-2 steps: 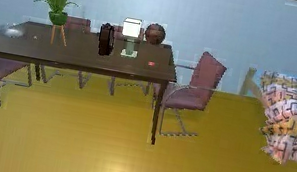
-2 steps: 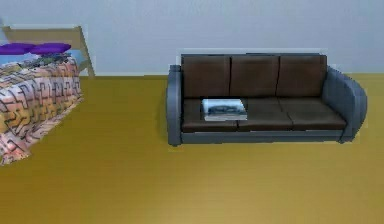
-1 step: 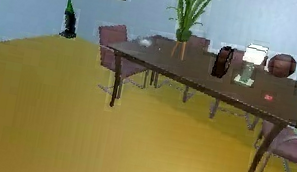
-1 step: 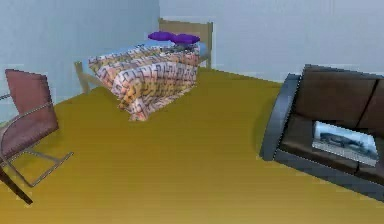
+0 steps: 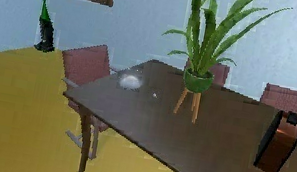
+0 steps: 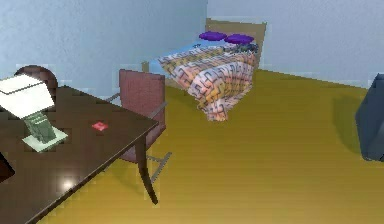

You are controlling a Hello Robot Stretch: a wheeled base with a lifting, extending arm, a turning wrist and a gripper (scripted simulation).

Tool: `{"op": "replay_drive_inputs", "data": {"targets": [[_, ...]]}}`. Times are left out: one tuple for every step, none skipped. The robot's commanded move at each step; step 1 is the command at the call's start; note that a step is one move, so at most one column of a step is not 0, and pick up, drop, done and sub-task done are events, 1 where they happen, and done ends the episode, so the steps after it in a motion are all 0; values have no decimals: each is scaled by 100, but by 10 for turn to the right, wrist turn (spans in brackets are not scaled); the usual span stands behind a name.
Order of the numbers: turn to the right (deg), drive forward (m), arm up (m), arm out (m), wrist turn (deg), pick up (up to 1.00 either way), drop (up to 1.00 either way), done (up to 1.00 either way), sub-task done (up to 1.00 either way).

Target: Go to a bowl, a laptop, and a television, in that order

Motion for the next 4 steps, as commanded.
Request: {"op": "replay_drive_inputs", "data": {"targets": [[0, 0, 0, 0, 0, 0, 0, 0, 100], [-450, 0, 0, 0, 0, 0, 0, 0, 0], [-240, 0, 0, 0, 0, 0, 0, 0, 0], [0, 100, 0, 0, 0, 0, 0, 0, 0]]}}
